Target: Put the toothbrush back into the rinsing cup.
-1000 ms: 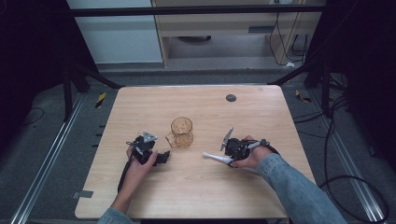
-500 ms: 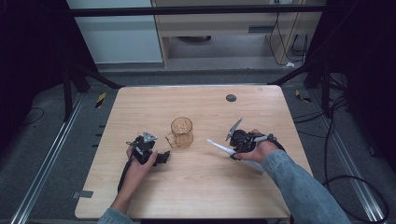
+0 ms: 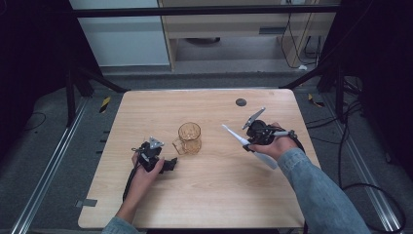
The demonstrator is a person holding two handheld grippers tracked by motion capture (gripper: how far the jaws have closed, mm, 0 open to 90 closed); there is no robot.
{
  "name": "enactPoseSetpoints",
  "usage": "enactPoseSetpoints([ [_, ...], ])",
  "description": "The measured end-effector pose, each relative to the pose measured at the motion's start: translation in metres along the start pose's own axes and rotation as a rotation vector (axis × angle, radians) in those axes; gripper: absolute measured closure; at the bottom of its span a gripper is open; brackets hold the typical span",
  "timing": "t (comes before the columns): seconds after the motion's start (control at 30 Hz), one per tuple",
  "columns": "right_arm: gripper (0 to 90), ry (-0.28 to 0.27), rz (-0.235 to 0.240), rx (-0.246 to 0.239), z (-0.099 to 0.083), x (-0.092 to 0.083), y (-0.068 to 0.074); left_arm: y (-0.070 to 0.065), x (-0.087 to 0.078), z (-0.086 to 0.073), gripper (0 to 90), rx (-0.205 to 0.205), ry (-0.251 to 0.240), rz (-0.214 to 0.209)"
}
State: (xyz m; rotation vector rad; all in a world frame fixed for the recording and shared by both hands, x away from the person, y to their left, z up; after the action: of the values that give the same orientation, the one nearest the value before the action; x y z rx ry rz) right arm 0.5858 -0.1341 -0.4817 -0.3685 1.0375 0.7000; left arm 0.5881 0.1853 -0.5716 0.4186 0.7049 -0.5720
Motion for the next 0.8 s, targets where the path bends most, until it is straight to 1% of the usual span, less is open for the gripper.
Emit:
enactPoseSetpoints([
  [0.03,67.0,0.000,0.000,0.000,0.000,0.000,0.000,0.000,0.000,0.000,0.0,0.000,0.000,0.000],
  [0.07,67.0,-0.012,-0.004,0.009,0.002,0.000,-0.002,0.000,0.000,0.000,0.0,0.000,0.000,0.000],
  [0.1,67.0,-0.041,-0.009,0.031,0.007,-0.001,-0.007,0.000,0.000,0.000,0.0,0.000,0.000,0.000],
  [0.17,67.0,-0.051,-0.009,0.040,0.009,-0.001,-0.009,0.000,0.000,0.000,0.0,0.000,0.000,0.000],
  [0.27,67.0,-0.093,-0.018,0.082,0.016,0.000,-0.015,0.000,0.000,0.000,0.0,0.000,0.000,0.000],
  [0.3,67.0,-0.107,-0.016,0.089,0.018,0.000,-0.016,0.000,0.000,0.000,0.0,0.000,0.000,0.000],
  [0.37,67.0,-0.146,-0.022,0.114,0.026,-0.002,-0.019,0.000,0.000,0.000,0.0,0.001,0.000,0.000],
  [0.4,67.0,-0.146,-0.022,0.114,0.026,-0.002,-0.019,0.000,0.000,0.000,0.0,0.000,0.000,0.000],
  [0.5,67.0,-0.192,-0.022,0.143,0.036,-0.002,-0.021,0.000,0.000,0.000,0.0,0.001,0.000,0.000],
  [0.53,67.0,-0.192,-0.022,0.143,0.036,-0.002,-0.021,0.000,0.000,0.000,0.0,0.001,0.000,0.000],
  [0.63,67.0,-0.214,-0.028,0.165,0.041,0.000,-0.021,0.000,0.000,0.000,0.0,0.001,0.000,0.000],
  [0.7,67.0,-0.245,-0.028,0.176,0.048,0.001,-0.020,0.000,0.000,0.000,0.0,0.002,0.000,0.000],
  [0.73,67.0,-0.245,-0.028,0.176,0.048,0.001,-0.020,0.000,0.000,0.000,0.0,0.002,0.000,0.000],
  [0.8,67.0,-0.265,-0.030,0.180,0.052,0.001,-0.018,0.000,0.000,0.000,0.0,0.000,0.000,0.000],
])
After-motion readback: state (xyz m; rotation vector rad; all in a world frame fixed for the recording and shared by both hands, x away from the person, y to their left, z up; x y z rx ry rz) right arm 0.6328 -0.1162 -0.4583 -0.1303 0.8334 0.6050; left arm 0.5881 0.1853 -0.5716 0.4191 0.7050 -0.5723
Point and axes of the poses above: each handheld gripper's, and its own axes: x roughly forward along the jaws, z roughly out of its top, y roughly to its left, the point moved 9 cm from there along x, roughly forward along the jaws, and after that the axes turned 12 degrees about x, right-handed, at the moved point
